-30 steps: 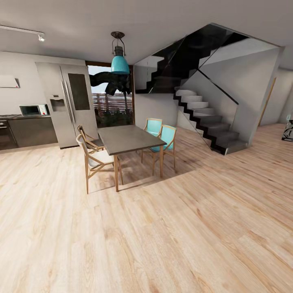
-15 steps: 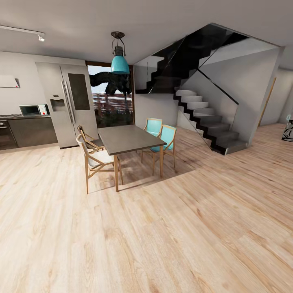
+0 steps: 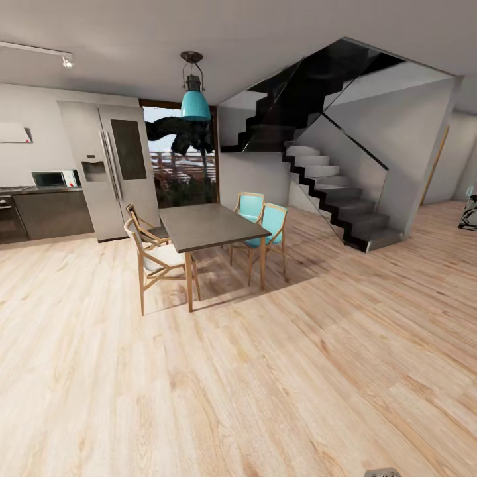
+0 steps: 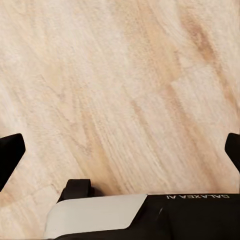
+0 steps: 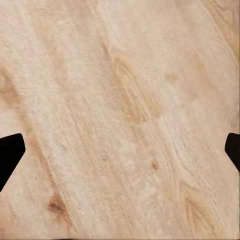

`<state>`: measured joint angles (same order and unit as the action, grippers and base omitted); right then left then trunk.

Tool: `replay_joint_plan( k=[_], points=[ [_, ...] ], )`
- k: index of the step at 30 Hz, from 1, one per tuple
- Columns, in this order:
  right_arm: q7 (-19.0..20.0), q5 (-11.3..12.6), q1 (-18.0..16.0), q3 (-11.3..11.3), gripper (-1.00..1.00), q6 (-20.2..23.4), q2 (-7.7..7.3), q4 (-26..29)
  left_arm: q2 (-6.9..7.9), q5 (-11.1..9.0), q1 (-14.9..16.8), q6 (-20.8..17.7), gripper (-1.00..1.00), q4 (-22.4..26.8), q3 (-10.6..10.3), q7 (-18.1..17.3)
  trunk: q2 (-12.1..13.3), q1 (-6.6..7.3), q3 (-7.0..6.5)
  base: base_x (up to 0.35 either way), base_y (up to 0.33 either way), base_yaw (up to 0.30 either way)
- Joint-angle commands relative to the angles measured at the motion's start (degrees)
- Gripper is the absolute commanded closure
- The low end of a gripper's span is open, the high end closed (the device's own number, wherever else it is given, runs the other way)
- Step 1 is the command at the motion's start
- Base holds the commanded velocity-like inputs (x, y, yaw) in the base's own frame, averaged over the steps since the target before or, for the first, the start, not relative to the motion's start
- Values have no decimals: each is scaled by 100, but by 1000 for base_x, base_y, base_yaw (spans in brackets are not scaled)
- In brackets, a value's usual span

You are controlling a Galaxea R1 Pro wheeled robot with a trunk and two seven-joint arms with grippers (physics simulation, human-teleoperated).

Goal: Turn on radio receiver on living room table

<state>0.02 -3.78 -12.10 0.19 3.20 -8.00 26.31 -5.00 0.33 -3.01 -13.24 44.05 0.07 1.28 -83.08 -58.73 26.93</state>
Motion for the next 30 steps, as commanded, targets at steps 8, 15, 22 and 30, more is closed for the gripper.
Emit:
replay_joint_plan(
  k=[8, 15, 22, 30],
  points=[
    [16, -136, -29, 29, -100, -21, -14, -15, 220, -26, 14, 730, -100, -235, 126, 59, 0, 0, 0, 0, 0, 0],
    [24, -133, -29, 27, -100, -21, 22, -28, 227, -24, 16, 923, -100, -358, 141, 72, 0, 0, 0, 0, 0, 0],
    [-2, -124, -29, 25, -100, -21, 34, -86, 192, -24, 18, 946, -100, -378, 142, 74, 0, 0, 0, 0, 0, -19],
    [-19, -126, -29, 25, -100, -21, 35, -105, 214, -19, 15, 946, -100, -380, 142, 74, 0, 0, 0, 0, 0, -248]
  ],
)
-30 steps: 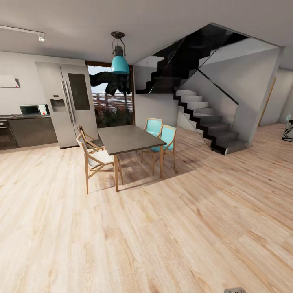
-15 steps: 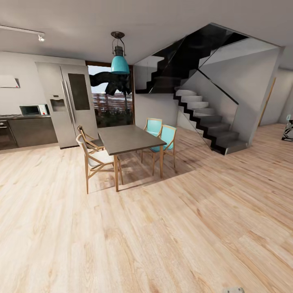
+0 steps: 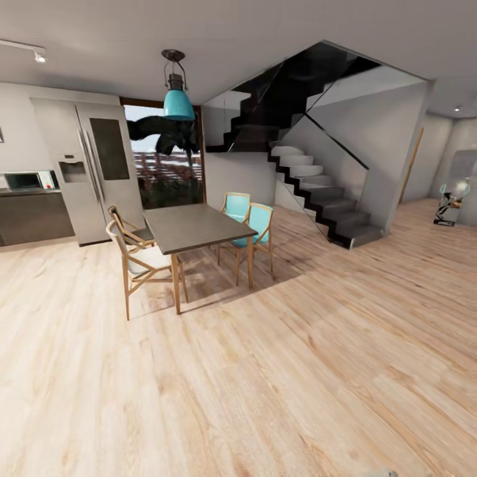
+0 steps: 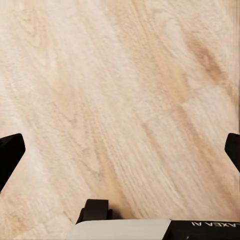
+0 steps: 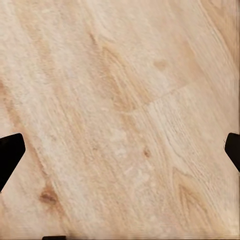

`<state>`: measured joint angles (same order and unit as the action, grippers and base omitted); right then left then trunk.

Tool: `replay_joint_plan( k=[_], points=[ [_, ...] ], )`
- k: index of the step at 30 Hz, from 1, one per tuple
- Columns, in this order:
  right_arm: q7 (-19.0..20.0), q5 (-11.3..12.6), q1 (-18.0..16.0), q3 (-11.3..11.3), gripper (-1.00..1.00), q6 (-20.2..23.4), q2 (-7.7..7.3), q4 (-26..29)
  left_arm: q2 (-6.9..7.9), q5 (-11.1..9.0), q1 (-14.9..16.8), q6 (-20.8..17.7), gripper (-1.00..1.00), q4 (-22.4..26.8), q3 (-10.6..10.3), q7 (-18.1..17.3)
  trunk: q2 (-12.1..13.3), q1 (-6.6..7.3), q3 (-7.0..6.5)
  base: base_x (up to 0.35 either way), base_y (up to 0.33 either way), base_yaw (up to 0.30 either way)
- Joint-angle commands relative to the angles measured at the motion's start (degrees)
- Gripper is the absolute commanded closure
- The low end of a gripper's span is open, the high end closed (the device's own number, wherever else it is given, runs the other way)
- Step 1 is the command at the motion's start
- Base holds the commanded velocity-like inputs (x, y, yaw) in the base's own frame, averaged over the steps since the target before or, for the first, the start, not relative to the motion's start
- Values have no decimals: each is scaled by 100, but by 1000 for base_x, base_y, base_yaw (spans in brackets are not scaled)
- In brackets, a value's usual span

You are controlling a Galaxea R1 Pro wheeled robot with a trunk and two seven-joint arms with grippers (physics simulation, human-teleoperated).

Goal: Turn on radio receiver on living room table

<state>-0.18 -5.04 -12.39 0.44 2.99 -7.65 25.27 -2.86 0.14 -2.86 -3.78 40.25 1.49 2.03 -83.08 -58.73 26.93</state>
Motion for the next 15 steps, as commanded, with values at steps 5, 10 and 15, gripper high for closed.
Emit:
replay_joint_plan(
  k=[5, 10, 15],
  points=[
    [7, 9, 3, -12, -100, 0, -32, -177, 3, 17, -1, 0, -100, 0, -3, 0, 0, 0, 0, 0, 0, -277],
    [32, -6, 8, -30, -100, -384, -81, -713, 10, 36, -1, 4, -100, 0, -8, 0, 0, 0, 0, 0, 0, -278],
    [41, 9, 9, -16, -100, -512, -79, -807, 16, 38, -1, 8, -100, 0, -6, 0, 0, 0, 0, 0, 0, -278]
  ],
)
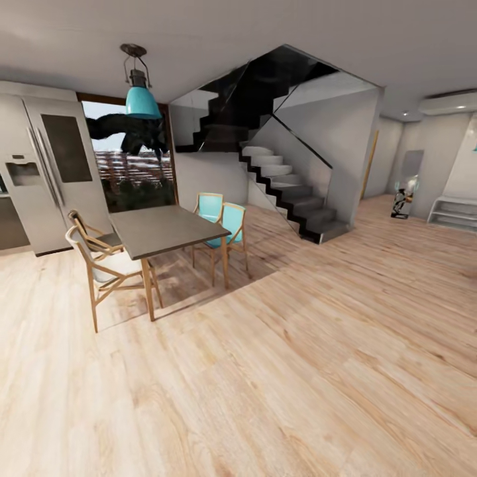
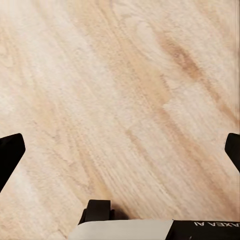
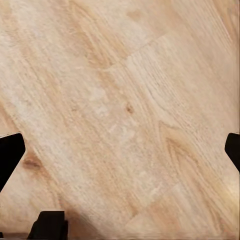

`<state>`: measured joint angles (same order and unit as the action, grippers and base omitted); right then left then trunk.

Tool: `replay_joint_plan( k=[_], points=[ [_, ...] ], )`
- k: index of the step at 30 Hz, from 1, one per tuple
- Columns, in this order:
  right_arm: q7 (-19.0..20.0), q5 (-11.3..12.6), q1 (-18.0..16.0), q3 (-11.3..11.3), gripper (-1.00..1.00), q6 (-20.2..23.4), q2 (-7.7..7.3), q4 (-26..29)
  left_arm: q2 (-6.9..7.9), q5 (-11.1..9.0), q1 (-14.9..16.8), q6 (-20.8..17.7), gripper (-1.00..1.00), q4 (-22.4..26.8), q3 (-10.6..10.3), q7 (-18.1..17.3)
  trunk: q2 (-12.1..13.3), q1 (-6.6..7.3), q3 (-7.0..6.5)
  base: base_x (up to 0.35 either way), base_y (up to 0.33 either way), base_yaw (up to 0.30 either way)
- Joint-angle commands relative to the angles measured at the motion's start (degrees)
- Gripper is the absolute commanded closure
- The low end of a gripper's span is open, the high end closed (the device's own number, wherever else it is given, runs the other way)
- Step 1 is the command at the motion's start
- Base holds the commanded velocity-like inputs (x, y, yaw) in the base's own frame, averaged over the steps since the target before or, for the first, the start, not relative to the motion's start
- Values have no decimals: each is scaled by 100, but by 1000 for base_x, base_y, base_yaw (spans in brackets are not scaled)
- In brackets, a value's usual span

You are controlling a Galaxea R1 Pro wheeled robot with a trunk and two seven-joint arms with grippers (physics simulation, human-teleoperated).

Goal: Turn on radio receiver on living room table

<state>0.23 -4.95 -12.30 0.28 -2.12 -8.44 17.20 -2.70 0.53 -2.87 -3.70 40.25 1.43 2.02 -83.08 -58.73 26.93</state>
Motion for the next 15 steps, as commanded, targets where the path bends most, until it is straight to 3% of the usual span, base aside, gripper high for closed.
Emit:
replay_joint_plan(
  k=[1, 15],
  points=[
    [1, -1, 0, 3, -100, -6, 6, -33, -1, 0, 1, 0, -100, 0, 2, 0, 0, 0, 0, 0, 0, -278],
    [3, -15, 0, 7, -100, -34, 29, -147, 6, -10, 0, 12, -100, 0, 14, 9, 0, 0, 0, 0, 0, -278]
  ],
)
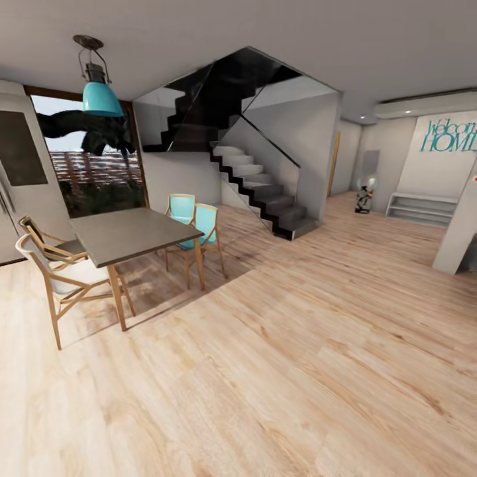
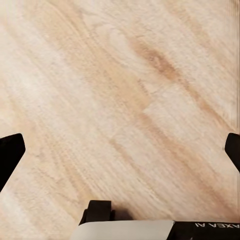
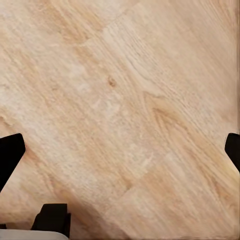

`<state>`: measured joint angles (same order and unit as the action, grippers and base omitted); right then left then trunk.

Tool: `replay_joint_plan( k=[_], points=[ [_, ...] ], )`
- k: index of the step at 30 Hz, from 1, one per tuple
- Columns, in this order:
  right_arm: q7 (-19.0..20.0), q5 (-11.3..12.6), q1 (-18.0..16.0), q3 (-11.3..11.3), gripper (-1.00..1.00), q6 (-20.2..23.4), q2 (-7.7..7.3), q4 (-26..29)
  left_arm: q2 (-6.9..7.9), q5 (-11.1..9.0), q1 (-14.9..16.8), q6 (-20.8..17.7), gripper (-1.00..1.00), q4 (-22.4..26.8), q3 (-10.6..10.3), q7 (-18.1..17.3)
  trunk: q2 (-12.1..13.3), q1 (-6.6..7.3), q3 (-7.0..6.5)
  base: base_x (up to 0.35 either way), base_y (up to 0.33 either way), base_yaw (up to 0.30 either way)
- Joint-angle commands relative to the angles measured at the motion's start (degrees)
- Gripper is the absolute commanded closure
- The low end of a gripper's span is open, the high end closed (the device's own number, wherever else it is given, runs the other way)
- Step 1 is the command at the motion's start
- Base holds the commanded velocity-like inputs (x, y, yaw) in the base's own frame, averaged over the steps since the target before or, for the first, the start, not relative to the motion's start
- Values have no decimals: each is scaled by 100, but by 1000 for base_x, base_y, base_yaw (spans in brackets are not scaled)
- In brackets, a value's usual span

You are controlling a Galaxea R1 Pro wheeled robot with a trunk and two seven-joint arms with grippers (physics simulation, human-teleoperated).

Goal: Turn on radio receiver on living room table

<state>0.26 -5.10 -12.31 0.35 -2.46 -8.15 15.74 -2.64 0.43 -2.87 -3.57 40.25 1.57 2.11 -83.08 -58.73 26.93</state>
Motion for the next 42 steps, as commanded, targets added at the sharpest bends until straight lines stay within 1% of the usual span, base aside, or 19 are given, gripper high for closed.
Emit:
replay_joint_plan(
  k=[1, 42],
  points=[
    [0, 0, 0, 0, -100, 0, 0, -2, 0, -2, 0, 2, -100, 0, 0, 0, 0, 0, 0, 0, 0, -278],
    [0, 18, 0, 0, -100, 0, 15, -44, 9, 10, 2, 6, -100, 0, 1, 0, 0, 0, 0, 0, 0, -279]
  ],
)
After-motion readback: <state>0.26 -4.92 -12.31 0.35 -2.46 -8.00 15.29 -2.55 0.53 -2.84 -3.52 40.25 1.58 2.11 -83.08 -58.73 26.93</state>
